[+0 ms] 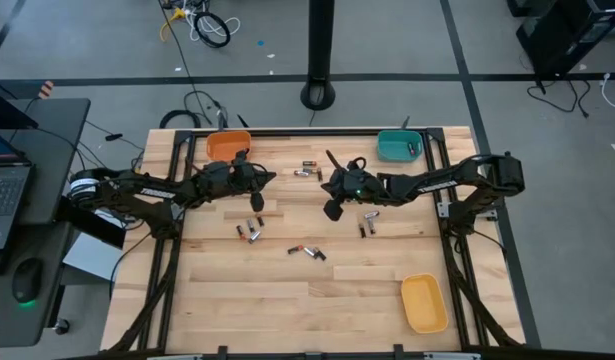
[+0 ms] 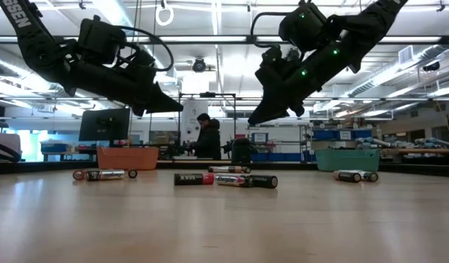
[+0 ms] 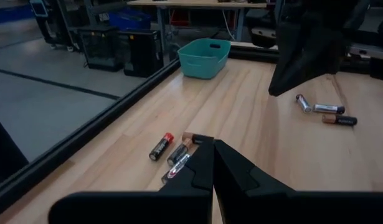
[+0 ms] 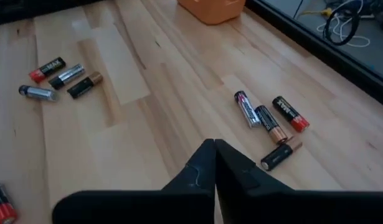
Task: Sort batteries
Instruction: Put the silver battery into the yellow bin
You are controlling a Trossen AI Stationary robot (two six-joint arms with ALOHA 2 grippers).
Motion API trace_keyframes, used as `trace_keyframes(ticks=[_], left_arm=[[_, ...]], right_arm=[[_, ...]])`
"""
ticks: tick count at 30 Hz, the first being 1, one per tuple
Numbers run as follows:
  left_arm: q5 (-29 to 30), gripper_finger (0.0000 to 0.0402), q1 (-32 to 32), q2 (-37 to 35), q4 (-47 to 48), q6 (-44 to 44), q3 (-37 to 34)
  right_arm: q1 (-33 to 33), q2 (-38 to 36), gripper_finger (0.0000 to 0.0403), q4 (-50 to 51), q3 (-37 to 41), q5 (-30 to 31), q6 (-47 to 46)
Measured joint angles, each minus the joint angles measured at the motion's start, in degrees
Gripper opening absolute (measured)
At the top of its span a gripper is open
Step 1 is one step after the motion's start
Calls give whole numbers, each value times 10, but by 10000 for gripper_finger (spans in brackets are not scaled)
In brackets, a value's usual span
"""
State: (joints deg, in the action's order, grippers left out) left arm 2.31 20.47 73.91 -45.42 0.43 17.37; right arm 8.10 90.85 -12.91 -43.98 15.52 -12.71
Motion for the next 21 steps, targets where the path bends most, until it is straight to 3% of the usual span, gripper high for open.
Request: trace_keyframes(ticks=[5,11,21], left_arm=[[1,12,-6,0,3,2,0],[6,12,-22,0,4,-2,0],[6,12,-22,0,-4,-21,0]], right_arm=[[0,0,28,-2,11,-1,-12],[-7,0,8,-8,13,-1,-26],[-8,0,14,23,13,25,-81]])
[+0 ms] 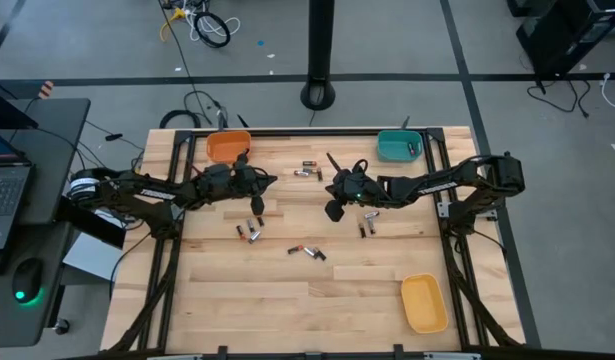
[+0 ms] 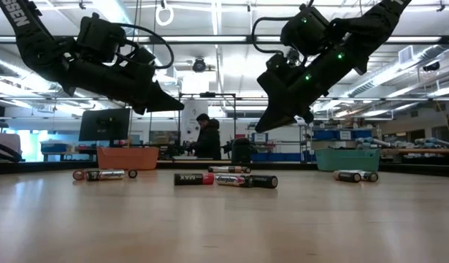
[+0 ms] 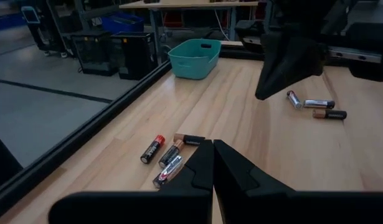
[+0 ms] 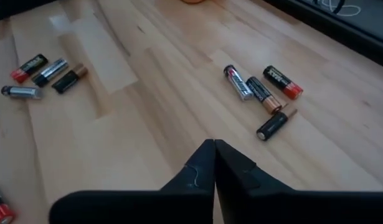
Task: Sort batteries
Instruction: Put the silver battery into the yellow bin
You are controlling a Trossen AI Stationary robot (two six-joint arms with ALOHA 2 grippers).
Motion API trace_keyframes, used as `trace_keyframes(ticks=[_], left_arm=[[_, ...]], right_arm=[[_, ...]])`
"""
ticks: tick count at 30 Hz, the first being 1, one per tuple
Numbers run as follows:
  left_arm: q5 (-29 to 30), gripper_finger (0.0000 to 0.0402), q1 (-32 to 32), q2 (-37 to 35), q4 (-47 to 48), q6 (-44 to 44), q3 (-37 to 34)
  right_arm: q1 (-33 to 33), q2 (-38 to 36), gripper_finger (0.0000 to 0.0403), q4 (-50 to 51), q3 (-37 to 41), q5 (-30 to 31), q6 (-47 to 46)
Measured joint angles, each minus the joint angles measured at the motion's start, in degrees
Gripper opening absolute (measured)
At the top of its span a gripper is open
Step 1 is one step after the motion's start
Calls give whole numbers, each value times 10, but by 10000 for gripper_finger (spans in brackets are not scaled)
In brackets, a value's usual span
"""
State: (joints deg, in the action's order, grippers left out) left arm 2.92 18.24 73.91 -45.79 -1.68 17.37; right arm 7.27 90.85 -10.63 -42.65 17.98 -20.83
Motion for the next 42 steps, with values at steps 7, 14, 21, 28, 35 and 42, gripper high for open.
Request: trace_keyframes(ticks=[7,14,21,28,35,42], left_arm=[[0,12,0,0,-11,-13,8],[0,12,0,0,-10,-28,13],[0,12,0,0,-10,-28,13],[0,12,0,0,-10,-28,13],[0,12,0,0,-10,-28,13],[0,12,0,0,-10,-27,13]], right_arm=[[7,0,13,74,-47,-6,24],[25,0,9,143,-106,-88,59],[43,0,14,191,-134,-147,69],[46,0,11,253,-170,-147,87],[46,0,12,340,-203,-107,74],[52,0,13,370,-210,-92,54]])
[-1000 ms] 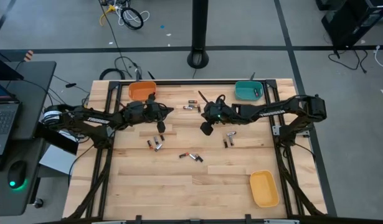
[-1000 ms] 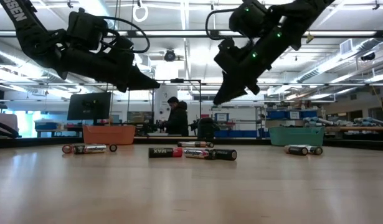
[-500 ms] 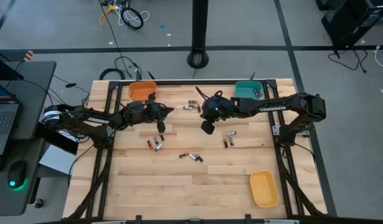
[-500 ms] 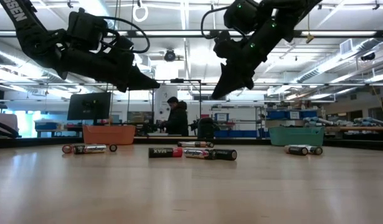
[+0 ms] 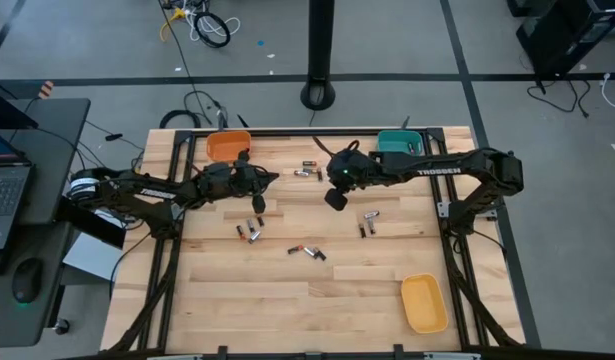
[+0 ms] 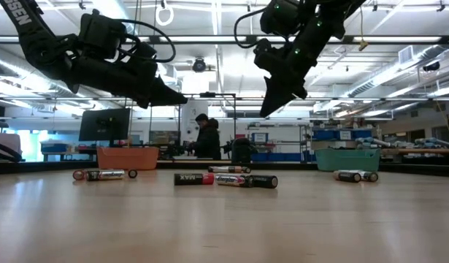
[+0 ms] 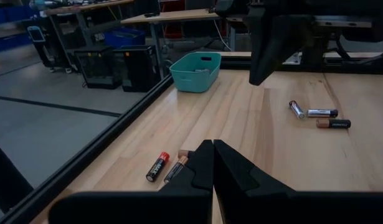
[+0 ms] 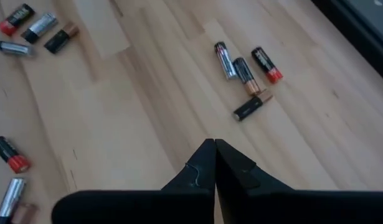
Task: Sort batteries
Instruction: Put the silver battery into the yellow bin
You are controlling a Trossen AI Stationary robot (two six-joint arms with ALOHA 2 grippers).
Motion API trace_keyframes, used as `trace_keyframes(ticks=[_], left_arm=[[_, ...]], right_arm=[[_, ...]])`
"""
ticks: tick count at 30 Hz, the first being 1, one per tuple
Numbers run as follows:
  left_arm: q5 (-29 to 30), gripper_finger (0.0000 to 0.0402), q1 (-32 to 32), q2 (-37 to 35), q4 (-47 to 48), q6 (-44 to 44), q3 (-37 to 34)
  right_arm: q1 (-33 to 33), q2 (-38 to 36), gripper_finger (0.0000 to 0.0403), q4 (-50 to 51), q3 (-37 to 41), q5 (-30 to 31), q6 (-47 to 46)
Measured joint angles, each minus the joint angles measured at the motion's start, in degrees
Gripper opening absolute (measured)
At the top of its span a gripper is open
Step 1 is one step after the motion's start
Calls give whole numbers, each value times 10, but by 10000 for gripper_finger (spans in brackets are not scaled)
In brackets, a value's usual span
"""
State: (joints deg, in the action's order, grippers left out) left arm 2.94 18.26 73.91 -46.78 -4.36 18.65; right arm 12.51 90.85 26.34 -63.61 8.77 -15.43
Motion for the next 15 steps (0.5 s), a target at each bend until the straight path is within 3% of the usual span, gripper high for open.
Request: trace_keyframes(ticks=[3,10,15], left_arm=[[0,12,0,0,0,0,0],[0,12,0,0,7,1,0],[0,12,0,0,9,1,0]], right_arm=[[0,0,13,-8,5,2,-23],[0,0,22,-140,90,7,-87],[-1,0,22,-201,125,49,-117]])
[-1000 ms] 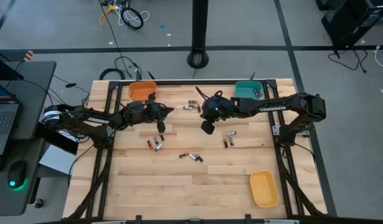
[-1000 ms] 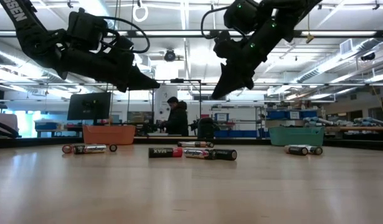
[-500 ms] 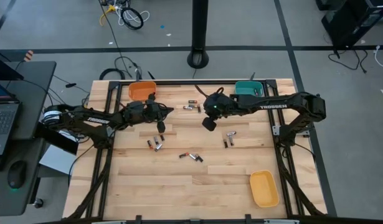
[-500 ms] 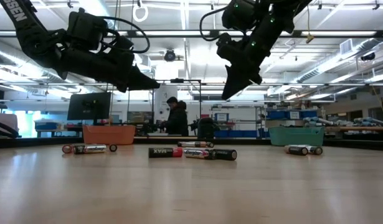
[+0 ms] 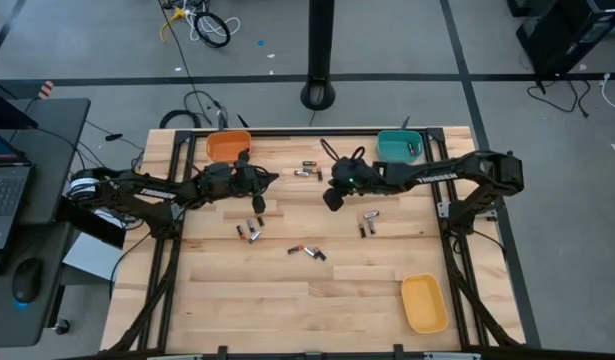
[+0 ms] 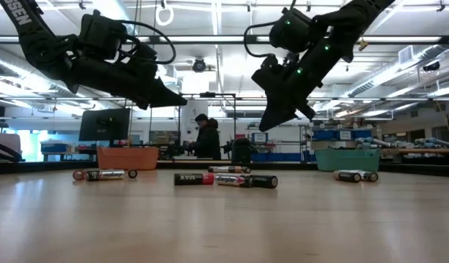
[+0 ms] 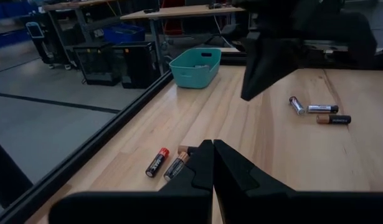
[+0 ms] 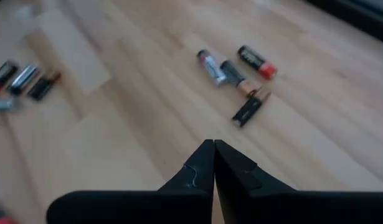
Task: Sort batteries
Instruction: Put the silver battery into the yellow bin
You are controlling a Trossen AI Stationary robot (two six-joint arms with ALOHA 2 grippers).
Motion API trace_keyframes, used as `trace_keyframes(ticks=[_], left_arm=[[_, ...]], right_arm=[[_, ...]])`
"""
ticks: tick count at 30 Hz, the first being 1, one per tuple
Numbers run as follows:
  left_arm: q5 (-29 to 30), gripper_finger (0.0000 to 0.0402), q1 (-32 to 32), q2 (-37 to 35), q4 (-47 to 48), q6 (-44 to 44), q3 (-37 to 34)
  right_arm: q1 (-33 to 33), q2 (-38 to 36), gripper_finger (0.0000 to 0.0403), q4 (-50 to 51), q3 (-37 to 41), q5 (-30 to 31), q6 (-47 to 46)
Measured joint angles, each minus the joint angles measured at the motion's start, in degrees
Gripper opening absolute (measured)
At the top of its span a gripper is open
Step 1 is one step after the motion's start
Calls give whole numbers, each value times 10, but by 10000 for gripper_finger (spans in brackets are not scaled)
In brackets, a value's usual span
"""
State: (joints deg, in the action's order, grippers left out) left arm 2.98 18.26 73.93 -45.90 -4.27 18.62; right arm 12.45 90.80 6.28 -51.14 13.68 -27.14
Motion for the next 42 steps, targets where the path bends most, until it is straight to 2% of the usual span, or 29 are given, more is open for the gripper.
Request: trace_keyframes(ticks=[6,16,24,30,32,37,42], left_arm=[[0,12,0,0,-1,0,-1],[0,12,0,0,-4,0,-1],[0,12,0,0,5,0,-1],[0,12,0,0,6,0,-1],[0,12,0,0,6,0,-1],[0,12,0,0,6,0,-1],[0,12,0,0,6,0,-1]], right_arm=[[0,0,25,-29,12,47,-12],[-1,0,24,-15,12,49,0],[-22,0,16,80,12,44,17],[-34,0,19,130,12,-7,16],[-36,0,19,180,0,-29,18],[-52,0,15,323,-52,-31,18],[-74,0,19,379,-92,-30,31]])
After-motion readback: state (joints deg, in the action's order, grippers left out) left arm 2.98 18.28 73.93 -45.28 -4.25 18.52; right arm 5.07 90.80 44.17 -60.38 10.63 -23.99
